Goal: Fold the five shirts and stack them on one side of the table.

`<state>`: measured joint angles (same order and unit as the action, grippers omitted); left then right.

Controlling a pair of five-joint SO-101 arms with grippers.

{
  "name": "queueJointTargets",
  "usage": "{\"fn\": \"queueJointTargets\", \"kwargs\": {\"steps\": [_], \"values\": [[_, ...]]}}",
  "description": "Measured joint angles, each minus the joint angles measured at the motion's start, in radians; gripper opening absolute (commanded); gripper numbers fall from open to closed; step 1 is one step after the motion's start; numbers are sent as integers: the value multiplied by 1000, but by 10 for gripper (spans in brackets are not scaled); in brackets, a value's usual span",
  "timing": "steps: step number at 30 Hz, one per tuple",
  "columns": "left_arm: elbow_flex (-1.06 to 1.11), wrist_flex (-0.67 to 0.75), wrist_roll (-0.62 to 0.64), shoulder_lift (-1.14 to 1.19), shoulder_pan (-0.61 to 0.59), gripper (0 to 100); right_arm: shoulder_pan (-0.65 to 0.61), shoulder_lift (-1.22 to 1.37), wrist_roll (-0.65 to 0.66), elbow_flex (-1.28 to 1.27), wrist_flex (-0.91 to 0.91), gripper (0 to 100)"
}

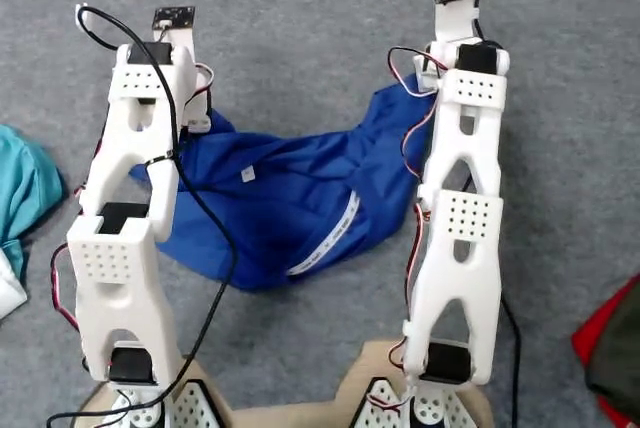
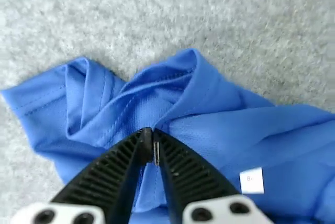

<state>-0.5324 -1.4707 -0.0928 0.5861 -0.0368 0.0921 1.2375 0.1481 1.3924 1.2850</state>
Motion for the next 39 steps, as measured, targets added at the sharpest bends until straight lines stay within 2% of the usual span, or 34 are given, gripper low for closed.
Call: {"fn": "queueJointTargets", "kwargs": {"steps": [6,11,12,18,26,35,39], "values": [[-68,-229,-160,0,-3,56,0,0,0,0,0,8],[-103,-272,-183,0,-43,236,0,0,3,0,0,8],[-103,-272,-183,0,-51,247,0,0,6,0,0,8],[-94,-276,-178,0,-91,218,0,6,35,0,0,7],[146,-276,-264,-34,-61,124,0,6,37,0,0,7],[178,-203,-265,-54,-58,126,0,6,37,0,0,7],[178,-160,-216,-54,-58,156,0,6,37,0,0,7]]}}
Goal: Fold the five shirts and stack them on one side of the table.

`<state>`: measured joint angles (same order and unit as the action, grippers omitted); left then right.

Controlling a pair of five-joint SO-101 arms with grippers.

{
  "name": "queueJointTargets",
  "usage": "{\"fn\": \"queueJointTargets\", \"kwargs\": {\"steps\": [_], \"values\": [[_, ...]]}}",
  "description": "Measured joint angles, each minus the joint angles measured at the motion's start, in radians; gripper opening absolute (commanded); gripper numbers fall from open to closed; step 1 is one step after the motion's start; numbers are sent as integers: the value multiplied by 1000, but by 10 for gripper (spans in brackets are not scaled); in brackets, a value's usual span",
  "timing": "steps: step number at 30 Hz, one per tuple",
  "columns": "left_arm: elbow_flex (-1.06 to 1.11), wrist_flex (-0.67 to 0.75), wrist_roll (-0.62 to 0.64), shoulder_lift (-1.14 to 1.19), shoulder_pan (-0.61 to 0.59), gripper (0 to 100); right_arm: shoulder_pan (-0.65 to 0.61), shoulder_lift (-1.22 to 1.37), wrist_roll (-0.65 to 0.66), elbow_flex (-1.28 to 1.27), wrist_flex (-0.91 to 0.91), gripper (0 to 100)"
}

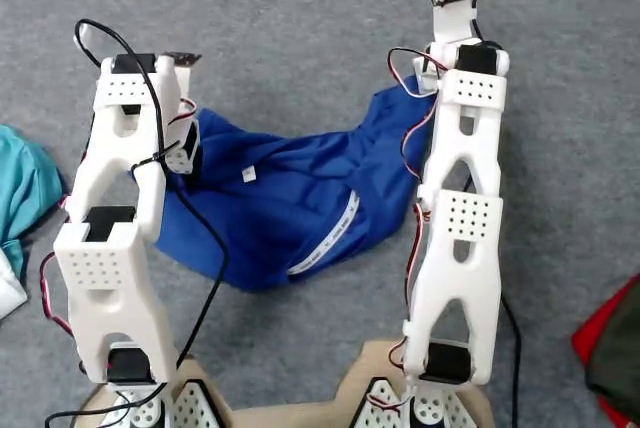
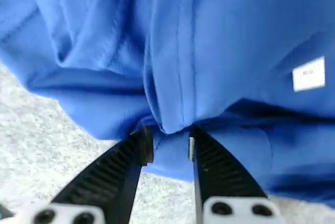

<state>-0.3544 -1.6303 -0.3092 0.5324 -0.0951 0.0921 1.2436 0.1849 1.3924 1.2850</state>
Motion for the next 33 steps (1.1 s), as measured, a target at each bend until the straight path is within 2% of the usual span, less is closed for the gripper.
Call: {"fn": "queueJointTargets", "kwargs": {"steps": [4,7,18,27,33], "values": [[3,21,38,0,0,216,0,0,0,0,0,7],[3,25,74,0,0,217,0,0,0,0,0,7],[72,123,84,0,0,214,0,0,0,0,0,7],[72,129,84,0,0,20,0,0,0,0,0,7],[72,129,84,0,0,20,0,0,0,0,0,7]]}}
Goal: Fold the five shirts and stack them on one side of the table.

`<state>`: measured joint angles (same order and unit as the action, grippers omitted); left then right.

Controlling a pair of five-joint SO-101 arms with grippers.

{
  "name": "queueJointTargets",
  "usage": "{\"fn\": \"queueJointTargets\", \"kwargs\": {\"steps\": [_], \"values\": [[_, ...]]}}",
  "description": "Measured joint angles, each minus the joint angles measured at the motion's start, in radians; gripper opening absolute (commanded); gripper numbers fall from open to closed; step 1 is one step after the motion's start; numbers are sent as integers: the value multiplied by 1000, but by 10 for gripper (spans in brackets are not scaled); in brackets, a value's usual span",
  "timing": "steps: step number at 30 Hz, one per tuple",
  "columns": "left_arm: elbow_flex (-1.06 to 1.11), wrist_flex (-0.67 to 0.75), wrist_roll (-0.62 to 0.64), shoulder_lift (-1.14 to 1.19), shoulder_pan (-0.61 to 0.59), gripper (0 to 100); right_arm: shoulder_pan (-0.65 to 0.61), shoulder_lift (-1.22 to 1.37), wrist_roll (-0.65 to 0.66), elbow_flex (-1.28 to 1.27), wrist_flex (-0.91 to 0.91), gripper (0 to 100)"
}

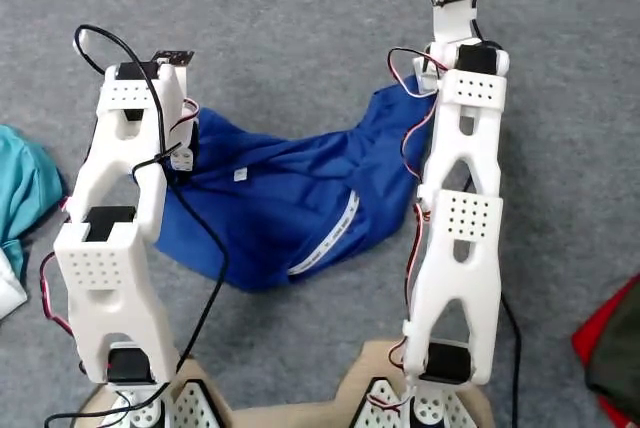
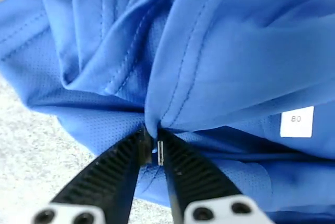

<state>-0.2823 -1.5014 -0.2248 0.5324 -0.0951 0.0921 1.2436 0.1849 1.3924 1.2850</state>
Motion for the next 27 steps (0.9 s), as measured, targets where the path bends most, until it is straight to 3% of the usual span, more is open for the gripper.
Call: {"fn": "queueJointTargets", "kwargs": {"steps": [9,19,27], "values": [[-133,-9,34,0,6,20,0,0,0,0,0,6],[-614,-146,54,0,87,19,0,-15,0,215,130,6],[-1000,-239,55,0,80,19,-26,-259,0,218,140,6]]}}
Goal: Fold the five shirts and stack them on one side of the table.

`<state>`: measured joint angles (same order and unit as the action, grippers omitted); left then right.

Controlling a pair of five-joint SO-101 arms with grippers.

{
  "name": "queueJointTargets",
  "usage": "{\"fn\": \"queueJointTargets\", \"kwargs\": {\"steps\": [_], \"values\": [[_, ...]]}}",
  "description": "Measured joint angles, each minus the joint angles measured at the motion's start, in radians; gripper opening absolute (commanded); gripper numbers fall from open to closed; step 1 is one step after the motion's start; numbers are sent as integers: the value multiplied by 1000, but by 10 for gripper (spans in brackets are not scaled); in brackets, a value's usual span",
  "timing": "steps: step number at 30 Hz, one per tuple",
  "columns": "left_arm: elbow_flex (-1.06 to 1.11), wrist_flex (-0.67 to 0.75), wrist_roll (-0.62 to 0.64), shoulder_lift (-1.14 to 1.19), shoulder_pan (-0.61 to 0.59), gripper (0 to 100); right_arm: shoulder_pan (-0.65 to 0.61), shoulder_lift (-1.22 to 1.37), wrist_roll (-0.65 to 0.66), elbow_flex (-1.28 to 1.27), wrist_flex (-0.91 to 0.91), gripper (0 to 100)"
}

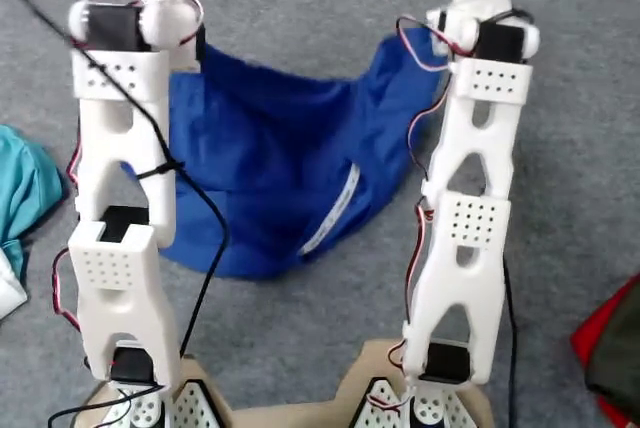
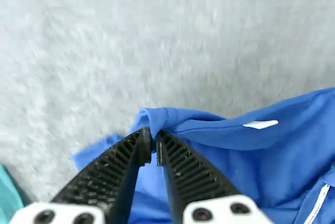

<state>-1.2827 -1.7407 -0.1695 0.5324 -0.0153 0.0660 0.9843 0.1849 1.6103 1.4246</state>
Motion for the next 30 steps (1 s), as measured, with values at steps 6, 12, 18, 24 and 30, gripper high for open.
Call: {"fn": "queueJointTargets", "kwargs": {"steps": [6,12,18,24,30], "values": [[-253,-9,0,-21,-104,19,-55,-292,0,0,0,5],[-338,-9,0,-219,-198,19,-118,-615,0,6,0,5],[-322,-9,0,-485,-272,19,-133,-795,0,29,44,5],[-222,-9,0,-727,-354,19,-135,-911,0,31,284,5],[-80,-9,0,-939,-399,19,-135,-1062,-74,31,342,5]]}}
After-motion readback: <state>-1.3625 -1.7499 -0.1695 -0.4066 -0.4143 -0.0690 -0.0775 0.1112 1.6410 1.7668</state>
